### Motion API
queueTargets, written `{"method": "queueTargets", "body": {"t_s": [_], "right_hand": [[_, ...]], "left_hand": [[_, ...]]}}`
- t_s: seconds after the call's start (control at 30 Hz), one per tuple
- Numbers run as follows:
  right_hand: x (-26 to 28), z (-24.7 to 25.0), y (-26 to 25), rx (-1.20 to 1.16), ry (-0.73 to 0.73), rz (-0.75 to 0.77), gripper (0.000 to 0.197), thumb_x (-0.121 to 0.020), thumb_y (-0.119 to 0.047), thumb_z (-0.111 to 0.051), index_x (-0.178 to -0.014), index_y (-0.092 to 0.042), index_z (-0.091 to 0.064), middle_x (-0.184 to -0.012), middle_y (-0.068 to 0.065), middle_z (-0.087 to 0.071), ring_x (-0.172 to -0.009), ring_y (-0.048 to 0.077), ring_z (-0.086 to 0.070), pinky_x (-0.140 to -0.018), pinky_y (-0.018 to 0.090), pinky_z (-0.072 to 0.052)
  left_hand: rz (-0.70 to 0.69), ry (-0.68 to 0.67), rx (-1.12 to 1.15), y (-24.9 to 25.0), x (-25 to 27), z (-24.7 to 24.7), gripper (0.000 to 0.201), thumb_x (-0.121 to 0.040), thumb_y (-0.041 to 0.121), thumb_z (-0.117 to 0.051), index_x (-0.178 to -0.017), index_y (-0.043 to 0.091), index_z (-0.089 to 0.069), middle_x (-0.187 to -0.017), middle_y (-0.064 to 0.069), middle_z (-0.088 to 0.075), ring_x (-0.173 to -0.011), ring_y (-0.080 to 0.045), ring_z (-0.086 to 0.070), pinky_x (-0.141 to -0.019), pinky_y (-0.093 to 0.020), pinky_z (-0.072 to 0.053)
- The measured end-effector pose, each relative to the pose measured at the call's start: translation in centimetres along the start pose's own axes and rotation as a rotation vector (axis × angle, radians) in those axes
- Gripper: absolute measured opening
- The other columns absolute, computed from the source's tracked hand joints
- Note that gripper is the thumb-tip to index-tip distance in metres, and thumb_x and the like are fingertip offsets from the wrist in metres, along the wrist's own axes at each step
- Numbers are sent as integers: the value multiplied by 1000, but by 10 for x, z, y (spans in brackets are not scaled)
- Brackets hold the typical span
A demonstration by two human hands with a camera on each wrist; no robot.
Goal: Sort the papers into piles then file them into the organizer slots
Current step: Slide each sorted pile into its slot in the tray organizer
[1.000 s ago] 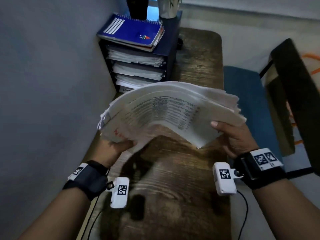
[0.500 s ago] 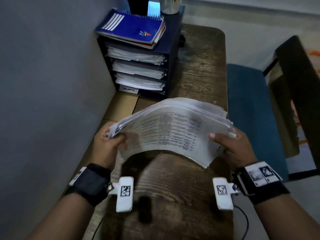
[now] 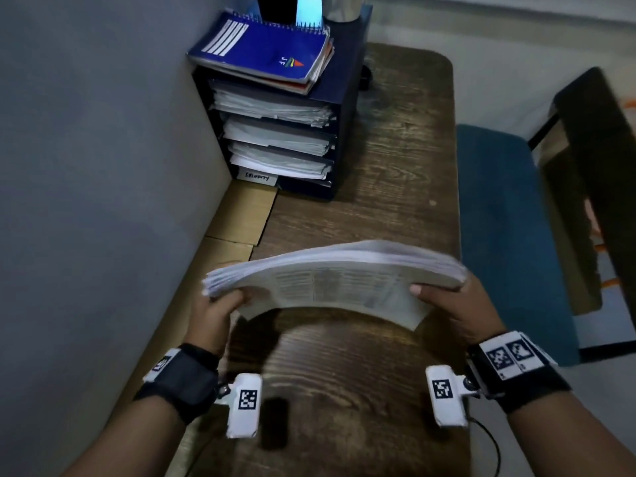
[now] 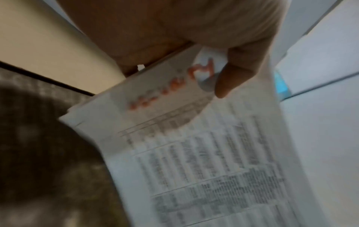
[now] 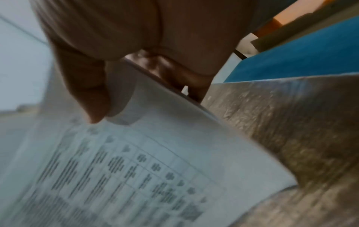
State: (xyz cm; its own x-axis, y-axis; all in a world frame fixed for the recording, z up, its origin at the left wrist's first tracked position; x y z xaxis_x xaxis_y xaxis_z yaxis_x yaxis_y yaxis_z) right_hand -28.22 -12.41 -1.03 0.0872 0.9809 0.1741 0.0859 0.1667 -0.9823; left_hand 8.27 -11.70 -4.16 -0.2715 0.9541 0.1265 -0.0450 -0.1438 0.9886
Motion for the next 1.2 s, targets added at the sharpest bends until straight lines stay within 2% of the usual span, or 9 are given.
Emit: {"method": "queueTargets", "body": {"t_s": [0.1,0.23,0.33,0.43,0.6,0.77,0.9,1.13,1.2], "right_hand": [[-3,-12,10,-51,4,-114,36,-79,21,-60,-105,-3,-63,-79,-2,-76,-76,8,-73,-57,17,-55],[-15,-13,7,61,-39,-141,32,-79,12,-66,-102,-11,-67,-83,-4,-77,-80,13,-71,-60,19,-56],[-25,-2,-1,109,-82,-135,49,-71,-2,-73,-119,-14,-64,-96,0,-76,-89,16,-71,-72,23,-58],[-21,-26,10,207,-343,-272,58,-74,-7,-74,-128,-17,-56,-100,8,-75,-86,16,-72,-72,23,-57],[25,-88,79,533,-752,-376,40,-87,-18,-72,-125,-25,-59,-115,-18,-69,-106,-6,-63,-90,15,-47],[22,-96,119,323,-541,-452,37,-85,-17,-73,-121,-18,-67,-117,-1,-72,-108,18,-68,-96,38,-51],[6,-106,130,-2,-337,-548,40,-80,-4,-74,-119,0,-64,-116,19,-69,-99,29,-70,-81,37,-58],[-22,-133,149,-180,-172,-532,79,-54,-36,-92,-122,-5,-65,-117,15,-70,-108,31,-67,-97,45,-51],[-26,-146,153,-228,-172,-533,55,-74,-21,-80,-122,-2,-63,-117,17,-69,-106,32,-67,-91,40,-55]], "left_hand": [[82,-42,-118,-5,-2,-17,27,-82,-14,-64,-94,11,-65,-68,25,-71,-69,8,-66,-66,-12,-49],[215,12,-56,-15,-16,-10,12,-84,7,-64,-92,12,-72,-84,-2,-77,-80,-24,-72,-71,-35,-59],[194,45,-147,-8,-32,10,15,-77,24,-64,-79,12,-72,-74,-1,-73,-68,-24,-67,-65,-37,-54],[215,-25,-297,-1,-44,14,15,-61,25,-61,-58,11,-65,-52,-2,-59,-50,-21,-54,-52,-34,-45],[246,-208,-578,4,-62,0,11,-59,21,-60,-55,11,-62,-44,1,-53,-44,-23,-48,-48,-30,-39],[156,-83,-714,5,-100,16,12,-77,25,-59,-86,22,-66,-87,-8,-70,-92,-35,-65,-78,-37,-53],[50,126,-844,-6,-83,49,59,-78,33,-67,-130,12,-52,-126,-16,-55,-120,-35,-50,-99,-43,-46],[433,251,117,-83,31,65,104,-52,80,-70,-134,18,-51,-137,-11,-58,-125,-26,-56,-109,-52,-41],[536,162,475,-87,54,37,105,-39,81,-79,-126,26,-56,-126,0,-67,-118,-25,-63,-103,-56,-44]]}}
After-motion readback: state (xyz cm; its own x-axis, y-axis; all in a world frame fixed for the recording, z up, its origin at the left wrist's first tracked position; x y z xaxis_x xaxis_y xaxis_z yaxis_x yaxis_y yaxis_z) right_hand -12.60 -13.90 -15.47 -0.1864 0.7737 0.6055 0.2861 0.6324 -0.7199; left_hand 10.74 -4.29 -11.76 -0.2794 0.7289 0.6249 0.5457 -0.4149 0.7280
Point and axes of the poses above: each hand's wrist, its own x-axis away from the middle knuckle, its own z-axis out of the back of the hand, y = z × x, the point moved 8 cm from there along -x, towards the middle knuckle
